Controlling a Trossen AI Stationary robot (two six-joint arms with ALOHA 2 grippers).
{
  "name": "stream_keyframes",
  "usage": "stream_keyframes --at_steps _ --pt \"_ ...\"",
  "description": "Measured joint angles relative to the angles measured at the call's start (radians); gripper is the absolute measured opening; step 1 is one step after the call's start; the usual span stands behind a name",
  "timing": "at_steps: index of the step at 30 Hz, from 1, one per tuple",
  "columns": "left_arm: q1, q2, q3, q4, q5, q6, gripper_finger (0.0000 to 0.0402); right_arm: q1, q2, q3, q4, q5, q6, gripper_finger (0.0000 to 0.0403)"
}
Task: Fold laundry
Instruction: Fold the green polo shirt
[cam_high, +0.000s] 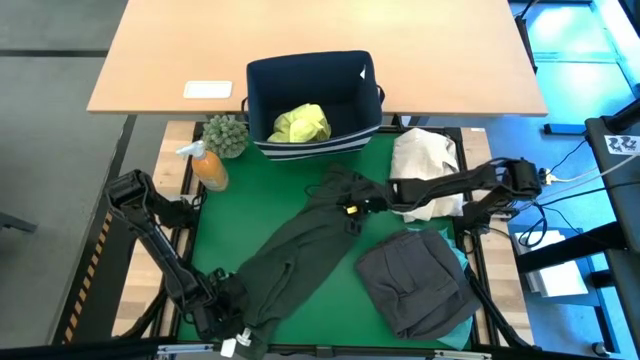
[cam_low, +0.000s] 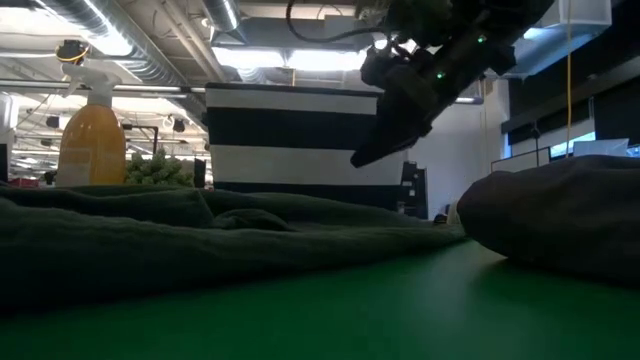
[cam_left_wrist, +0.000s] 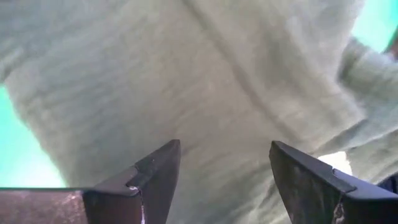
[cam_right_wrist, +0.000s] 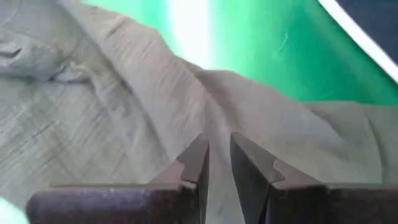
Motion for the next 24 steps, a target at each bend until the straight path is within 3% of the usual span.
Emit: stream_keyframes --at_steps 11,20,24 --pt "0.022 0.000 0.013 0.000 -0.068 0.052 0.0233 -0.098 0.062 0.000 0.000 0.084 0.008 0.0065" --pt "0.013 0.000 0.014 0.067 -0.068 0.044 0.0223 -0.167 0.159 0.000 0.002 0.084 0.045 0.0065" --pt "0.004 0.000 0.014 0.095 -0.069 0.031 0.0222 -0.201 0.175 0.000 0.003 0.132 0.092 0.0065"
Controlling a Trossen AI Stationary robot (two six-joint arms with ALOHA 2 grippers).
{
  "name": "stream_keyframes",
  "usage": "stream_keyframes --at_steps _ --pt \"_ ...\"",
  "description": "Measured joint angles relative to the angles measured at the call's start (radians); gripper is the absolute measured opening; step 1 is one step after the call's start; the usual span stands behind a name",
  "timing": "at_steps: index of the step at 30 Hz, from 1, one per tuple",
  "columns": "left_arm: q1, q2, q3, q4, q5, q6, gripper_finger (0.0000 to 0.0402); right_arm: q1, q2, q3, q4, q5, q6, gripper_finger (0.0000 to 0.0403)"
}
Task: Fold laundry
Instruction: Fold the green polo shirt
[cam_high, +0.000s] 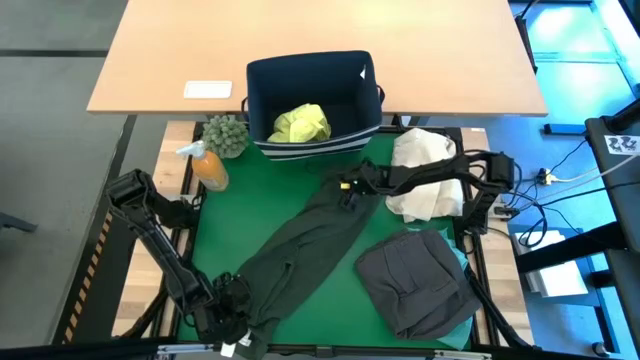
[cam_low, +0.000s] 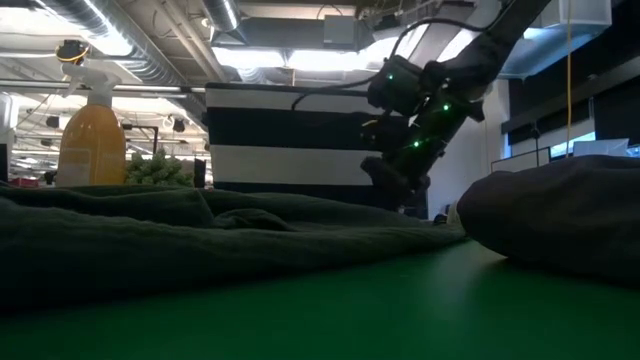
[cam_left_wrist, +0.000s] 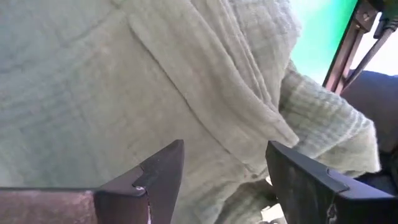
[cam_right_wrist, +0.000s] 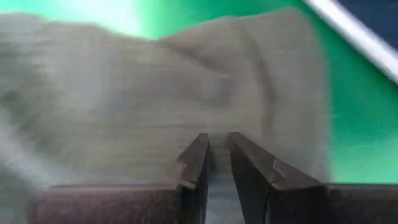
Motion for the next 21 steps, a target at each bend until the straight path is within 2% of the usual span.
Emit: stream_keyframes --at_steps 4,9,15,21 --pt "-0.009 0.000 0.000 0.002 0.010 -0.039 0.0222 -0.028 -0.001 0.000 0.024 0.054 0.036 0.0065" --pt "-0.037 0.000 0.000 0.002 0.023 -0.070 0.0222 -0.064 -0.002 0.000 0.047 0.052 0.038 0.0065" --pt "-0.050 0.000 0.000 -0.008 0.077 -0.083 0.0222 -0.048 -0.055 0.000 0.087 -0.049 0.022 0.0065" --pt "-0.024 0.000 0.000 -0.008 0.033 -0.041 0.0222 0.024 -0.151 0.000 0.154 -0.128 -0.034 0.0065"
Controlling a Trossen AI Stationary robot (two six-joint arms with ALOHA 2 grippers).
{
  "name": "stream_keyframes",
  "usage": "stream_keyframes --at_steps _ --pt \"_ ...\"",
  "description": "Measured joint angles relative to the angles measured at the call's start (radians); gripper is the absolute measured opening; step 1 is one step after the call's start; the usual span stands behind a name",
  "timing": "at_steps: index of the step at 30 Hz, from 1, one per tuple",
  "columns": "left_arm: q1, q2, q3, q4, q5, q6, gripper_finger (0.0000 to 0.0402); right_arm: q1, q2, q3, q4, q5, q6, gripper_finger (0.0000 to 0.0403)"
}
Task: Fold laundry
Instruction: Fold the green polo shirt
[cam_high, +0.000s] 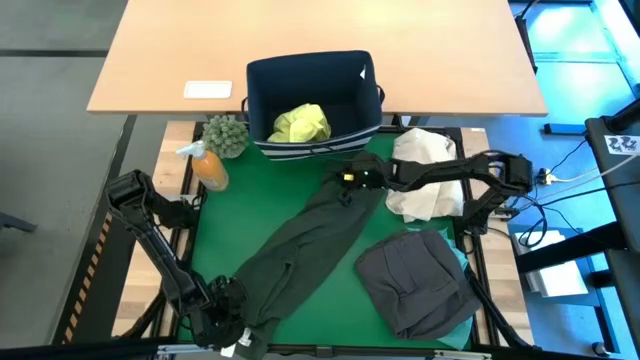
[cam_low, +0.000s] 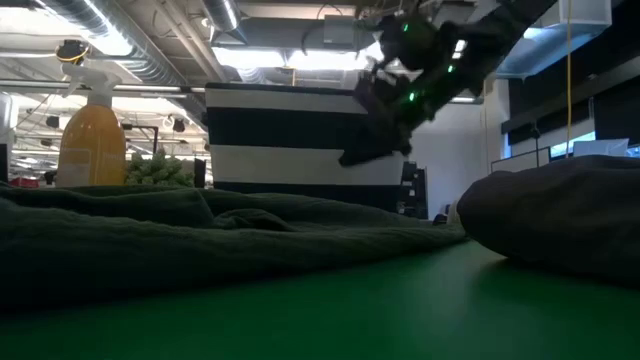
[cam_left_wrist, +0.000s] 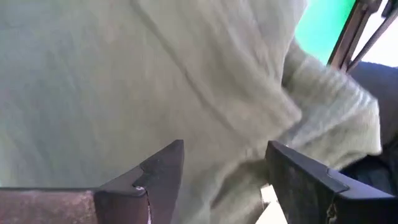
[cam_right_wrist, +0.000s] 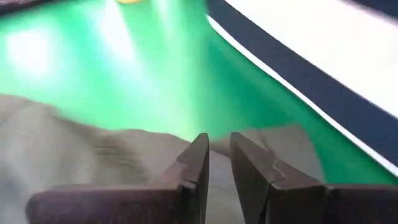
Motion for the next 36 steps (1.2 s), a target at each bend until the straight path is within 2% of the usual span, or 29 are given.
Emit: stream_keyframes --at_steps 6,14,18,22,26,28,32,36 --pt "0.005 -0.005 0.000 -0.013 -0.098 0.121 0.0222 0.095 -0.080 0.000 0.007 -0.009 -0.077 0.0065" --pt "0.002 -0.070 0.000 -0.022 -0.253 0.237 0.0222 0.240 -0.078 0.000 0.136 -0.002 -0.144 0.0065" --pt "-0.009 -0.112 0.000 -0.021 -0.398 0.314 0.0222 0.299 -0.076 0.000 0.238 -0.002 -0.190 0.0065" --pt "-0.030 -0.115 0.000 -0.024 -0.590 0.367 0.0222 0.330 -0.070 0.000 0.288 -0.002 -0.208 0.0065" --pt "-0.036 -0.114 -0.024 -0.024 -0.750 0.358 0.0222 0.330 -0.042 0.000 0.313 -0.002 -0.202 0.0065" --pt "-0.034 -0.114 -0.025 -0.025 -0.768 0.369 0.0222 0.328 -0.029 0.000 0.305 -0.002 -0.190 0.0065" --pt "-0.035 -0.114 -0.025 -0.027 -0.724 0.411 0.0222 0.328 -0.028 0.000 0.303 -0.002 -0.190 0.0065" --pt "-0.035 -0.114 -0.025 -0.027 -0.721 0.399 0.0222 0.327 -0.028 0.000 0.348 -0.002 -0.191 0.0065"
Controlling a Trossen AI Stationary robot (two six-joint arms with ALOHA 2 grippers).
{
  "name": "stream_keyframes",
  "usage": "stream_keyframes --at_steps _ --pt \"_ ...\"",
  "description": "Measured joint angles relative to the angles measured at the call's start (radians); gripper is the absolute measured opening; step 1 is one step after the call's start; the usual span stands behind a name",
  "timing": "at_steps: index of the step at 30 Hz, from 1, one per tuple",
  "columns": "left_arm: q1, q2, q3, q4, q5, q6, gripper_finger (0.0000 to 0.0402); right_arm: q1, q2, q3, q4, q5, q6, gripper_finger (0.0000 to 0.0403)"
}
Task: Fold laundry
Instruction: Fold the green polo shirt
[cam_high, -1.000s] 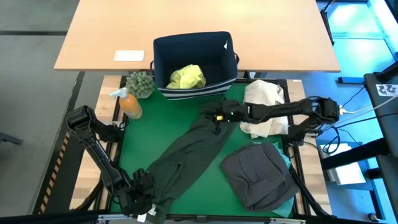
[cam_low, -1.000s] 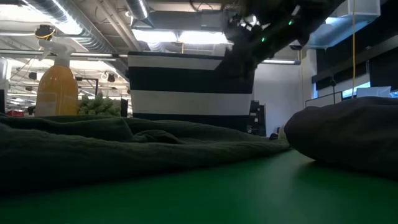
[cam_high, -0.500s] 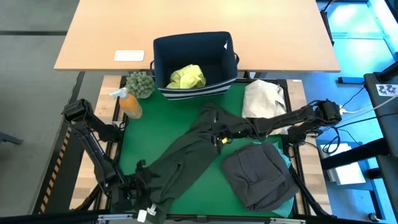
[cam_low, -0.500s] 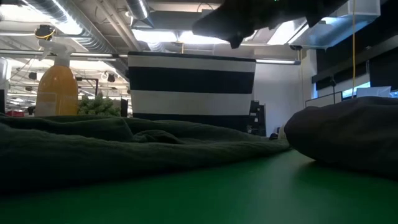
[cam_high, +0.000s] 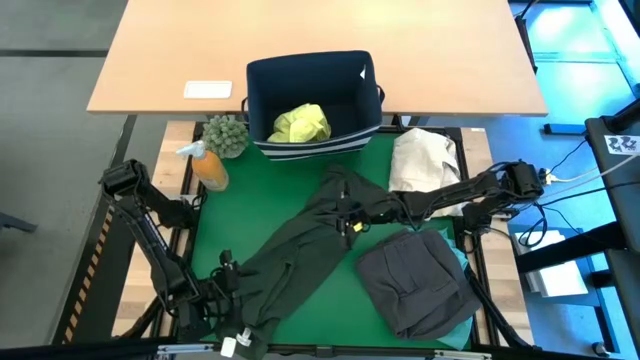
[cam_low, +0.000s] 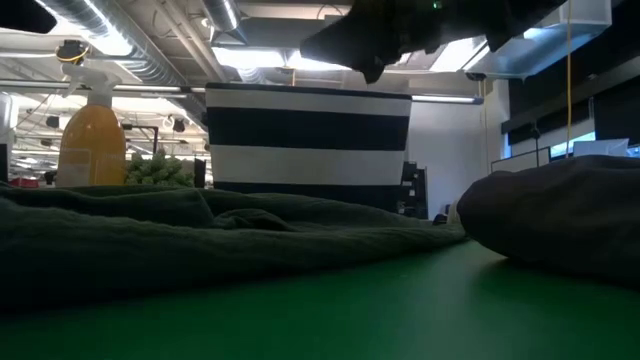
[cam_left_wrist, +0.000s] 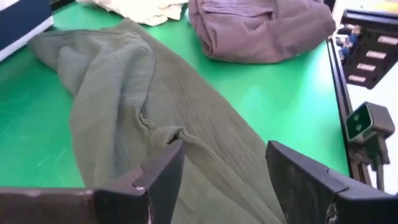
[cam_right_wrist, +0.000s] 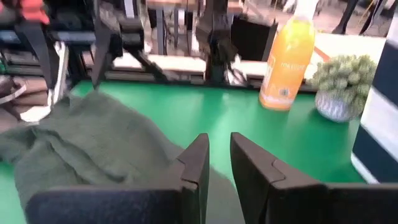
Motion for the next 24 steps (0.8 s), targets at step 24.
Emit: stream_keyframes --at_steps 24 --pt "0.039 0.000 0.000 0.051 0.073 -0.075 0.0222 0.109 0.004 0.000 -0.026 -0.115 -0.058 0.0065"
